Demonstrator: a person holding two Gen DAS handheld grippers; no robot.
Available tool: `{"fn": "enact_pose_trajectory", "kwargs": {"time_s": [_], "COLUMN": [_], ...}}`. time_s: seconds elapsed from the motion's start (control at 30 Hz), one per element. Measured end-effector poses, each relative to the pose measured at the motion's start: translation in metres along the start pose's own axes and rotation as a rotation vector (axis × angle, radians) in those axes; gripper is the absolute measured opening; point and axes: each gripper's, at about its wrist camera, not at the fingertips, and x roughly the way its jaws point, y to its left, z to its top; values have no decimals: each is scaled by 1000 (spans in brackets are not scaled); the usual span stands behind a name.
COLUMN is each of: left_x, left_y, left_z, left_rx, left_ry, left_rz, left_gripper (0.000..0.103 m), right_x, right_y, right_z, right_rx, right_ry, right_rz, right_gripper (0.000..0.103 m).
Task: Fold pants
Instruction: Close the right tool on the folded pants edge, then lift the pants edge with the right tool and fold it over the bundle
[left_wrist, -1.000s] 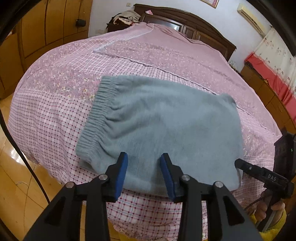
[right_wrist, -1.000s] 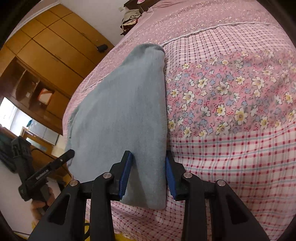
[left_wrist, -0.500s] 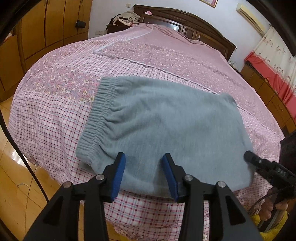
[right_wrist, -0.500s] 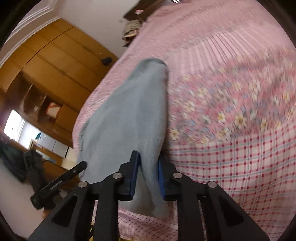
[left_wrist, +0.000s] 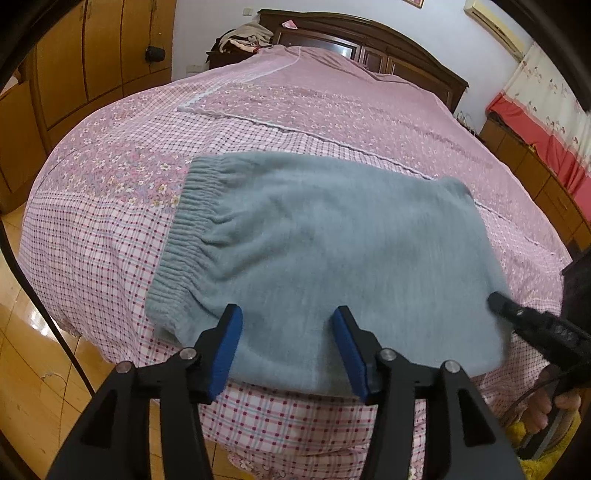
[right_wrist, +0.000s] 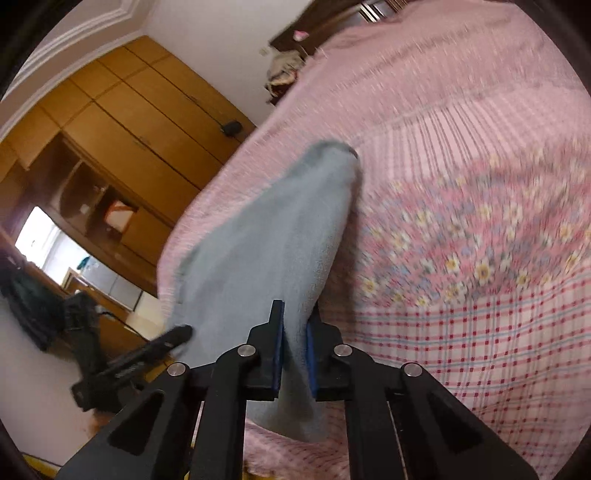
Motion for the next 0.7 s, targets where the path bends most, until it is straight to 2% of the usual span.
{"fn": "enact_pose_trajectory", "kwargs": {"time_s": [0.3, 0.47, 0.53, 0.7], "left_x": [1, -8, -1, 10], "left_y": [-4, -20, -31, -49], "left_z": [4, 7, 6, -3], "left_rx": [19, 54, 85, 166], "left_ry": [15, -18, -2, -27], "left_rz": [24, -40, -52, 21], "left_gripper": [57, 57, 59, 62], "right_x": [-15, -17, -15, -5], "right_y": [44, 60, 67, 95], "right_z": [20, 28, 32, 38], "right_rx": [-99, -130, -149, -227], "right_ry": [-36, -42, -34, -23], "right_rz": [52, 78, 92, 95], "right_gripper": [11, 11, 11, 11]}}
